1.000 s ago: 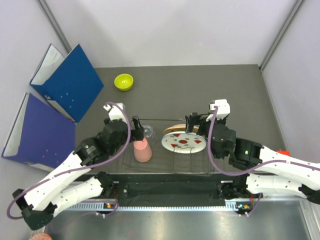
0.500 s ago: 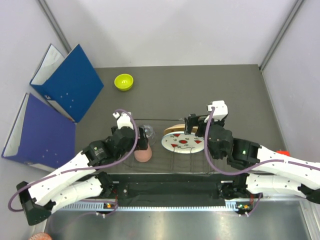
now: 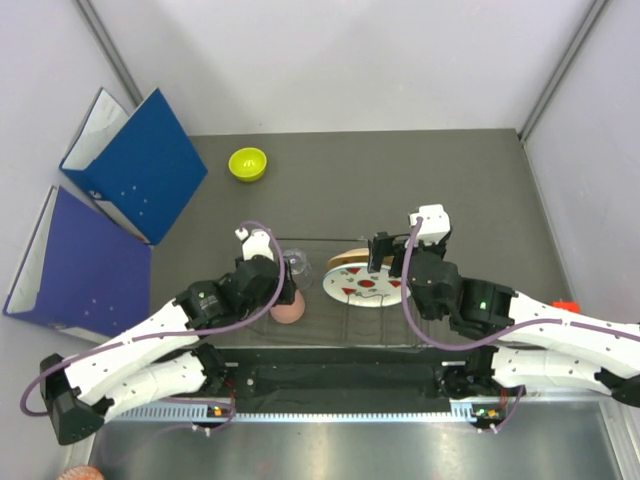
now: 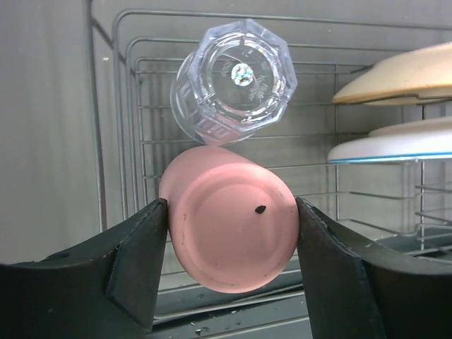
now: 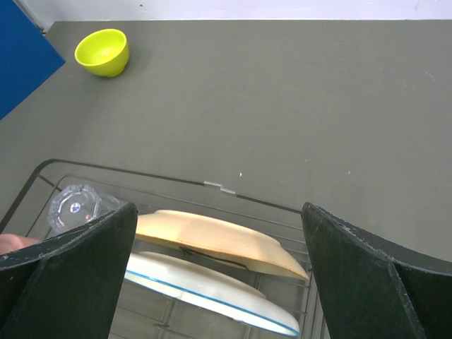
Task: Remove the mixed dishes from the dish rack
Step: Pick up the cup from the dish rack.
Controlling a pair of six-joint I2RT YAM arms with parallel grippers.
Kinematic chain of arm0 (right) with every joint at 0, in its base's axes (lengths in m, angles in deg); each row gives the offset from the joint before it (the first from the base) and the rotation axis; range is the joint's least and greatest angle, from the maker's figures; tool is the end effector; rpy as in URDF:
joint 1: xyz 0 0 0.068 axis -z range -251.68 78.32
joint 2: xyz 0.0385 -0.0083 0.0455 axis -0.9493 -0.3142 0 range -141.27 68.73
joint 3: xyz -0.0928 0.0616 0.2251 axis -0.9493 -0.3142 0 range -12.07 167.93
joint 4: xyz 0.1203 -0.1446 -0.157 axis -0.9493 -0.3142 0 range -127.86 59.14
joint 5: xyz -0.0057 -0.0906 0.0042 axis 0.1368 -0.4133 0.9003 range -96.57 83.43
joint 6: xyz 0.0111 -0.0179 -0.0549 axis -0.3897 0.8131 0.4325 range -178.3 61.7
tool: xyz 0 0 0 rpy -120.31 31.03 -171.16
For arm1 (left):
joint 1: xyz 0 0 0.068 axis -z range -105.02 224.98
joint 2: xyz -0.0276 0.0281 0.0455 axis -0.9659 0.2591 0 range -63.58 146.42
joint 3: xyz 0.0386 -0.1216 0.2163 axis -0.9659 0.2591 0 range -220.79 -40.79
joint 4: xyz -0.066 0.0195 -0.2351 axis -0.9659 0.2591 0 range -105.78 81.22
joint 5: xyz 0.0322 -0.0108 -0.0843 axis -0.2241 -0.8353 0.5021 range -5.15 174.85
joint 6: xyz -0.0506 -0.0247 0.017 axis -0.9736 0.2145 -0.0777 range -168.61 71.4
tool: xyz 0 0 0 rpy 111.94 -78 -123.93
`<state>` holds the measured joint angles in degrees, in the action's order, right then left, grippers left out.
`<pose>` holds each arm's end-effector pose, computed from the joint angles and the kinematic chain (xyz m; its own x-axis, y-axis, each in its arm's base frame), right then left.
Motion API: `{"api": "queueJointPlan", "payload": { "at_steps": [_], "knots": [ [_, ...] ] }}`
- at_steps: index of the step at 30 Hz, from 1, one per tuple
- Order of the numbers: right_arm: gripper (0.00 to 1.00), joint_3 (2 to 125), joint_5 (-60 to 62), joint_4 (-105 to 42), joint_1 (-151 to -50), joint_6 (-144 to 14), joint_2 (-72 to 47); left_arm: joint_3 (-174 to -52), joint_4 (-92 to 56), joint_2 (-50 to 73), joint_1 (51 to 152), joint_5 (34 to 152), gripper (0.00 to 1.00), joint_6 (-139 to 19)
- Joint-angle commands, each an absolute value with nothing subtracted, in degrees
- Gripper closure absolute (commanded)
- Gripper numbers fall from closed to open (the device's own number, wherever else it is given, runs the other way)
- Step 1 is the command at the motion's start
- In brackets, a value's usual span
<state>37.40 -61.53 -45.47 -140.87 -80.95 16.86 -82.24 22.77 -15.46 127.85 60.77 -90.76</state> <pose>0.1017 0.1696 0.3250 -0.1955 0.1080 -0.9747 -0.1985 0.9690 0.1471 0.1172 -0.1259 0.2464 -0.6896 -0.1042 -0.7166 0.1235 0.9582 -0.2582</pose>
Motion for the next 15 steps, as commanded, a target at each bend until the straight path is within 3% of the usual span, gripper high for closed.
{"api": "queueJointPlan", "payload": {
  "at_steps": [1,2,15],
  "knots": [
    [0.0,37.15,-61.68,-44.57,-140.15,-81.85,17.41,-82.88,22.19,-15.33,128.42,61.56,0.47,-91.06],
    [0.0,37.06,-61.68,-44.57,-140.15,-82.03,17.49,-83.93,22.54,-15.33,128.51,61.82,0.55,-90.53],
    [0.0,36.97,-60.54,-45.01,-140.06,-82.91,19.69,-96.59,29.82,-14.1,129.21,62.44,0.83,-85.96]
  ]
}}
